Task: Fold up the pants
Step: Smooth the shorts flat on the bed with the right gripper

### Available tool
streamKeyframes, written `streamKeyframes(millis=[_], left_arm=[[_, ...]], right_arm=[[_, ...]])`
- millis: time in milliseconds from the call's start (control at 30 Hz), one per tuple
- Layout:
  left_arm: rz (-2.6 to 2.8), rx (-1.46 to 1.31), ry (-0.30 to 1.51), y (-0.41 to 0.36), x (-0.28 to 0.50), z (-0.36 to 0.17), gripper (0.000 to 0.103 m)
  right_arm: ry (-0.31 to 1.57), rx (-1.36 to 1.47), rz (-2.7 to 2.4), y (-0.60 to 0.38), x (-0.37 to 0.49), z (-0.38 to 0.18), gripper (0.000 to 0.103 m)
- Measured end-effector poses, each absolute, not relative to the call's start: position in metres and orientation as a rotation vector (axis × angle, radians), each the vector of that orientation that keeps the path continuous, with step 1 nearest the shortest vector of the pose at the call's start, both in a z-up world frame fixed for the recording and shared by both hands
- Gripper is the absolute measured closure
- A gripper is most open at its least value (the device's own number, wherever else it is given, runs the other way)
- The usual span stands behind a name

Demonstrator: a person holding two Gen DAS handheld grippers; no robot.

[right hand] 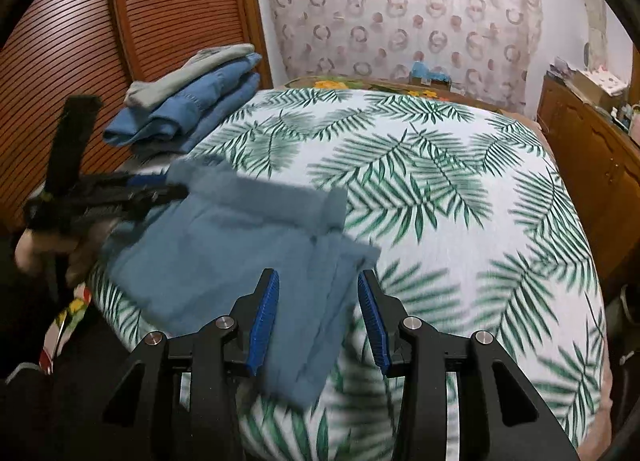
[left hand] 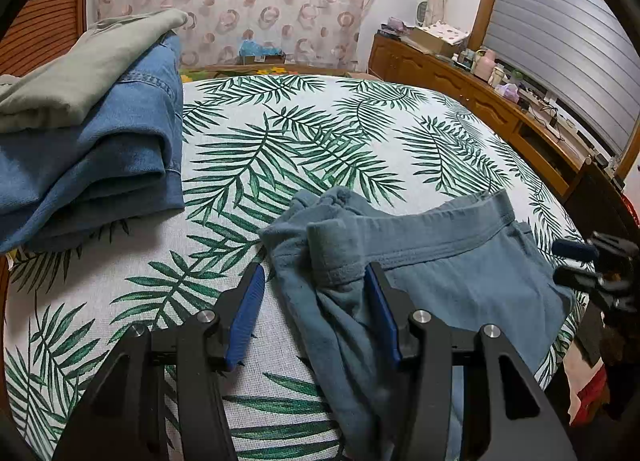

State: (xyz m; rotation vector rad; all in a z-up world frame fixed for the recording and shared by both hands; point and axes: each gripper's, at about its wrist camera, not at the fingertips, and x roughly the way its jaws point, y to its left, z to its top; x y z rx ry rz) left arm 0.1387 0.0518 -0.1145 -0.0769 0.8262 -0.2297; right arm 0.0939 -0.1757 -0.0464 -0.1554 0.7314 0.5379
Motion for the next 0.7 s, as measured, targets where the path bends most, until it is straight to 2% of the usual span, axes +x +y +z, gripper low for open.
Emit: streamKeyframes(millis=[300, 533, 700], left_arm=[[-0.2, -0.112, 0.797, 0.055, 0.107, -0.106, 0.051], [-0.234, -0.109, 0.745, 0.058, 0.064, -0.095, 0.051], [-0.305, -0.105, 0.746, 0.048, 0.047, -0.102, 0.065]], right_arm=[[0.752, -0.112, 0.577, -0.189, 0.079, -0.047, 0.061], [0.757, -0.113, 0.585, -0.191, 0.071, -0.05, 0.066], [0.76, -0.098, 0.584, -0.194, 0.066, -0.05, 0.067]])
